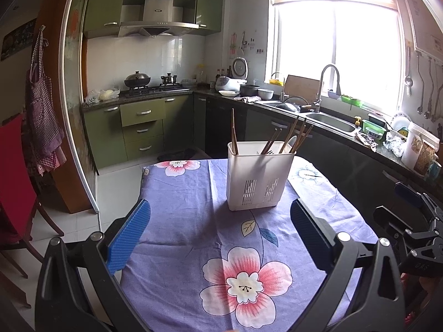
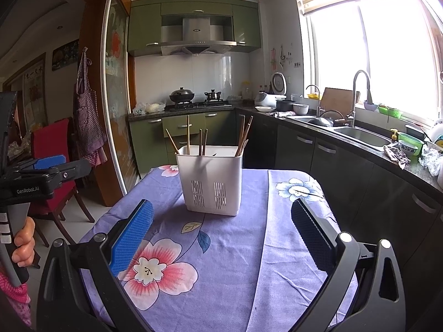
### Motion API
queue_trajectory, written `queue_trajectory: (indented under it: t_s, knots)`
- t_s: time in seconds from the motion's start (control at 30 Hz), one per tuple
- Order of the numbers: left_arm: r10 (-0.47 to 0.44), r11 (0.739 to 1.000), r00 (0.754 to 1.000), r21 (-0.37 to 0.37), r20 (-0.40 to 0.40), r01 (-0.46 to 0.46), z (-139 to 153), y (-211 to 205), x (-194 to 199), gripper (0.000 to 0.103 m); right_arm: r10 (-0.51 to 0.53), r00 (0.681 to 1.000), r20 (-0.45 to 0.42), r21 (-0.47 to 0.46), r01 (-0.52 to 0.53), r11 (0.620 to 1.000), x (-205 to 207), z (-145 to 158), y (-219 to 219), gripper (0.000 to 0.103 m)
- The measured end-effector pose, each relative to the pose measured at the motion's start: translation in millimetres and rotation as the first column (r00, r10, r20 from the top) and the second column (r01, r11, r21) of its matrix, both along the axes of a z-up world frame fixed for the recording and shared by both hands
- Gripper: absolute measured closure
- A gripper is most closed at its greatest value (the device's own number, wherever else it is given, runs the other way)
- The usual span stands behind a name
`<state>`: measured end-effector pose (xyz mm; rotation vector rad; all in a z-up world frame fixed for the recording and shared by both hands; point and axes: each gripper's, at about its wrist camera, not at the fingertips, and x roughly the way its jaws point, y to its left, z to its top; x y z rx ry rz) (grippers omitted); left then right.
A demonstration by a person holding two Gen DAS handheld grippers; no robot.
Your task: Organize utensils
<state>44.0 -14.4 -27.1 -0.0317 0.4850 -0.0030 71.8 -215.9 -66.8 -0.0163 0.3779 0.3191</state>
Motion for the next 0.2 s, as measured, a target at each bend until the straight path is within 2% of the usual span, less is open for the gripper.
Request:
queue_trajectory:
  t_s: [0.2]
  knots:
    - [0.039,0.999,0.998,-0.004,-0.046,-0.039,-14.1,7.5,17.3,0.007,-0.009,1.0,-0.013,-0.001,0.009,1.0,6.0,-4.0,-1.8,0.005]
